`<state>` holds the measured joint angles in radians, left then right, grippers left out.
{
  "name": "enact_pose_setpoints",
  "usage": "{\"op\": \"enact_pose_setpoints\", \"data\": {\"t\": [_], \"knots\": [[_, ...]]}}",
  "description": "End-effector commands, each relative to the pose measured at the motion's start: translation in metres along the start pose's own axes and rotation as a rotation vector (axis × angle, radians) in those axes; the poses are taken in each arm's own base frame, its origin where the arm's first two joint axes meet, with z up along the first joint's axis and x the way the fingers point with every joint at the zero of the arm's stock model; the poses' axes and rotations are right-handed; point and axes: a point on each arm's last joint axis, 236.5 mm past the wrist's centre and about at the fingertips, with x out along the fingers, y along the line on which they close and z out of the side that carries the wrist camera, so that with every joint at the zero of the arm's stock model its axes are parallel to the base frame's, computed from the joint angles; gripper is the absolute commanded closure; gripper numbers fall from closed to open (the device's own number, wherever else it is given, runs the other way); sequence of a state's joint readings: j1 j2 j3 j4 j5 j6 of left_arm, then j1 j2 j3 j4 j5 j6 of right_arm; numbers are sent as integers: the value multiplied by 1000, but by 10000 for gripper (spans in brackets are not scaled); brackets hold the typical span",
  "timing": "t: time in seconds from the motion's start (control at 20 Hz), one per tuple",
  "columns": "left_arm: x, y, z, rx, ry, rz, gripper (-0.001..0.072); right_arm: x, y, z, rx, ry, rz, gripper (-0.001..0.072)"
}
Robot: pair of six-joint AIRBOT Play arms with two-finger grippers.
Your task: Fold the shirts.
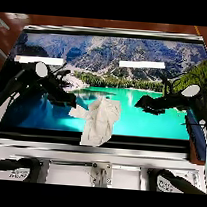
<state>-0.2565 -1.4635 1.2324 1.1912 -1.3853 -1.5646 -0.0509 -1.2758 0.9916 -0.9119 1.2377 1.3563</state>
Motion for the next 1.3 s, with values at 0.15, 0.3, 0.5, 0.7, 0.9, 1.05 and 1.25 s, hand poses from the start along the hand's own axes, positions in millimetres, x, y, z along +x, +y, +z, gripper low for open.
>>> {"op": "enact_pose_setpoints", "data": {"t": [0.15,0.3,0.5,0.7,0.9,1.05,1.25], "knots": [[68,-8,4,-229,-35,-272,-5,33,17,-9,-42,71,39,33],[84,-25,22,-283,-62,-368,-6,56,23,-19,-61,123,35,33],[96,-31,28,-307,-67,-381,10,69,23,-22,-51,145,35,33],[89,-33,37,-251,-112,-377,666,73,19,-9,3,94,19,33],[65,-37,41,-187,-170,-381,666,93,27,2,94,69,67,33],[50,-37,44,-179,-201,-385,666,122,40,-17,72,141,86,33],[38,-38,47,-169,-234,-389,666,148,57,-47,-14,220,71,37]]}}
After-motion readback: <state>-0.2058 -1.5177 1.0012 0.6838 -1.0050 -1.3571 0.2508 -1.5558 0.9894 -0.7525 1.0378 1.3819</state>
